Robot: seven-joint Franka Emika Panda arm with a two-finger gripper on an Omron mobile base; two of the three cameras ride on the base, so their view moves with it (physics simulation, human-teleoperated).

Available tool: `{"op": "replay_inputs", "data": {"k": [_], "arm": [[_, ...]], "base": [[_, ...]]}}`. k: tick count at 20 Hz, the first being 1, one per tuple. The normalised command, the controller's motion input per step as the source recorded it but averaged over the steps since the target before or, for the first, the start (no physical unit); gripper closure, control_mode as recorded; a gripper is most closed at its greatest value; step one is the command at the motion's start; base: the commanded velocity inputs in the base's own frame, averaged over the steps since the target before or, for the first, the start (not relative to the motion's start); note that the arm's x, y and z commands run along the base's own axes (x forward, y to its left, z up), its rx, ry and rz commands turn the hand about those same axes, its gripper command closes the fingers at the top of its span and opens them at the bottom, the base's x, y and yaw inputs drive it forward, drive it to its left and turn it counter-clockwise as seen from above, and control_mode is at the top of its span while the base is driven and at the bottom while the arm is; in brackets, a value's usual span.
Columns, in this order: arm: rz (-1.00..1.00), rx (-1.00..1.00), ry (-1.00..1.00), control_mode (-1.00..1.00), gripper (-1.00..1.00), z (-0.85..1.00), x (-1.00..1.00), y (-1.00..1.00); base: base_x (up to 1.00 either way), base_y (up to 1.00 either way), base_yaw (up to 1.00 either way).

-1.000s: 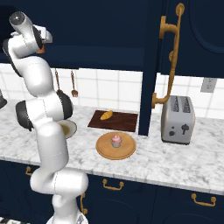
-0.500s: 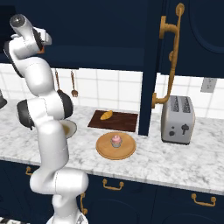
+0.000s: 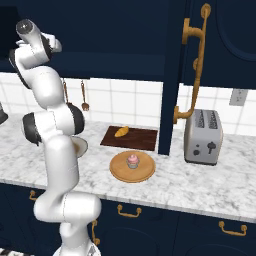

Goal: From the different types of pastries on the counter, select a croissant and place it on the cutting board. Then retrieve a jar of jam from the cabinet and place it alongside the croissant on the cutting board.

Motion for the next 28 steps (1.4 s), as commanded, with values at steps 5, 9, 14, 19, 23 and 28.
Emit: {"op": "replay_inputs", "data": {"k": [5, 9, 14, 19, 23, 28], "arm": [[0.00, 0.00, 0.00, -1.00, 1.00, 0.00, 0.06, 0.03], [0.00, 0.00, 0.01, -1.00, 1.00, 0.00, -0.02, 0.00], [0.01, -0.06, -0.07, -1.00, 1.00, 0.00, -0.76, -0.09], [0.02, -0.08, -0.14, -1.00, 1.00, -0.09, -1.00, -0.25], [0.05, 0.00, -0.32, -1.00, 1.00, -0.26, -1.00, -0.55], [0.06, 0.09, -0.35, -1.00, 1.00, -0.40, -1.00, -0.72]], "base": [[0.00, 0.00, 0.00], [0.00, 0.00, 0.00], [0.00, 0.00, 0.00], [0.00, 0.00, 0.00], [0.00, 0.00, 0.00], [0.00, 0.00, 0.00]]}}
